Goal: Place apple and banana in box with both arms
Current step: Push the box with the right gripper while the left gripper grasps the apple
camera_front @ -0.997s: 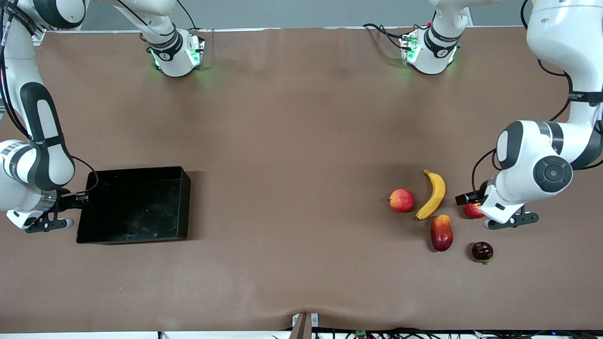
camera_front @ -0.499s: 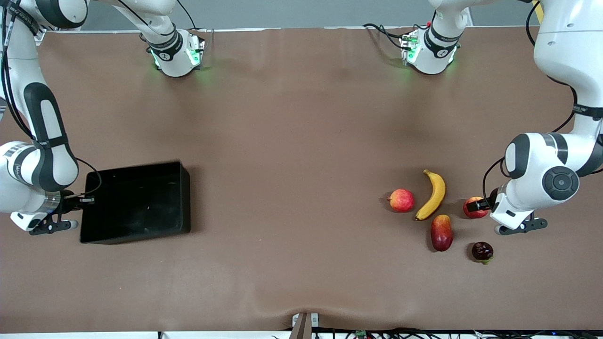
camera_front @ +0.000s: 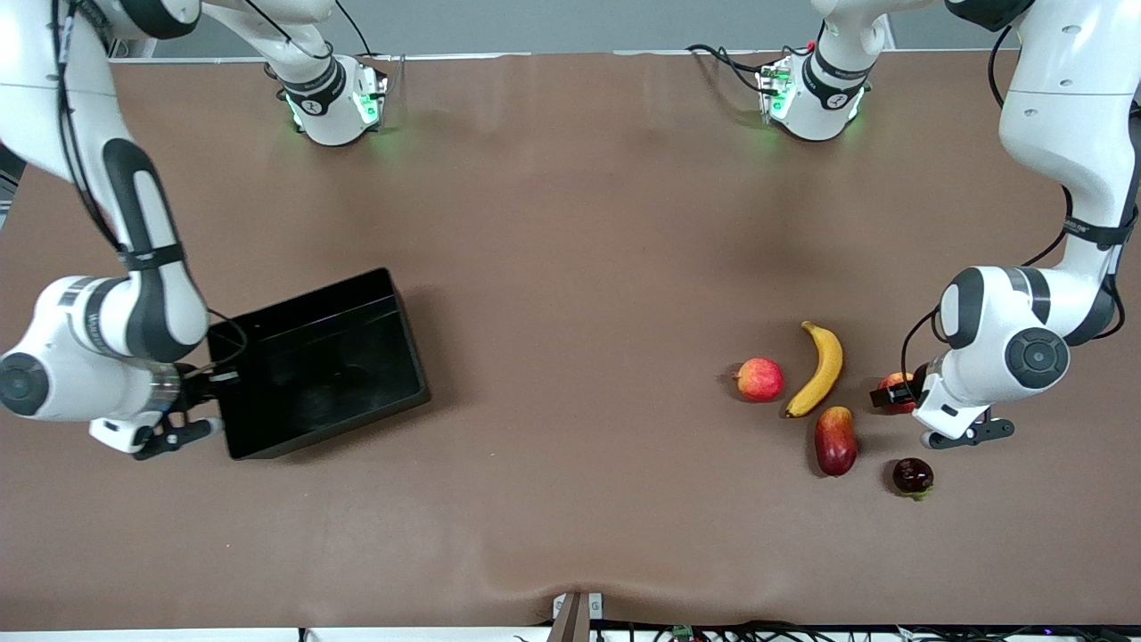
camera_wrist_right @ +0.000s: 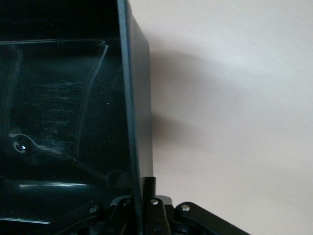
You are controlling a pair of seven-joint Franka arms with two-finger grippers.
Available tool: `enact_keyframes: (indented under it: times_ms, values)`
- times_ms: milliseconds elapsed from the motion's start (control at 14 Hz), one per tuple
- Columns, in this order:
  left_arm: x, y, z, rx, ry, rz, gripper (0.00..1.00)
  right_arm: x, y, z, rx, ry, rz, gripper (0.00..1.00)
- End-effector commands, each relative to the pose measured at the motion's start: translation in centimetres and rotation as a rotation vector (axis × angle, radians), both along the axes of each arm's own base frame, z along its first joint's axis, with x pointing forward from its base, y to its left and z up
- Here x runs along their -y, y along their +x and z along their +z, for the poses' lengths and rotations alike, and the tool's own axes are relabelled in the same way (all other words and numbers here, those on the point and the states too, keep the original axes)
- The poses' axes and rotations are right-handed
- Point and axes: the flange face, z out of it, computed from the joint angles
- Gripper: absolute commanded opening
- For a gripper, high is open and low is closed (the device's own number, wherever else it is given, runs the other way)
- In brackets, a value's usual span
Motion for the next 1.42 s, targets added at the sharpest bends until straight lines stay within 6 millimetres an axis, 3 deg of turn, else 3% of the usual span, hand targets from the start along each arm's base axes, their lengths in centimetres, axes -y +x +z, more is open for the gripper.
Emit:
enact_keyframes:
  times_ms: [0,71,214,427,641,783,1140,1353]
  values:
    - [0.3,-0.3,-0.1,0.004,-0.003,-0.009,0.21,-3.4,-0.5,2.3,-0.010,0.039,0.007,0.00]
    - [0.5,-0.4,0.0,0.004,-0.003,-0.014,0.00,-5.2,-0.5,2.6,-0.008,0.037,0.011,0.00]
    - [0.7,-0.3,0.7,0.009,-0.001,-0.019,0.00,-9.8,-0.7,3.5,-0.006,0.010,-0.043,0.00]
    - [1.2,0.0,5.2,0.045,0.012,-0.035,0.00,-17.8,-1.7,3.7,-0.010,-0.045,-0.204,0.00]
    - [3.9,-0.3,10.1,0.054,0.011,-0.060,0.00,-25.9,-2.7,5.2,0.003,-0.063,-0.353,0.00]
    - [5.5,-0.8,13.0,0.057,0.014,-0.078,0.00,-30.4,-3.7,4.8,-0.001,-0.057,-0.445,0.00]
    - [9.5,-1.3,17.6,0.072,-0.015,-0.108,0.00,-40.4,-7.0,3.4,0.041,0.002,-0.581,0.00]
    - [10.1,-1.4,19.0,0.054,-0.029,-0.099,0.00,-43.9,-9.9,1.4,0.019,-0.030,-0.569,0.00]
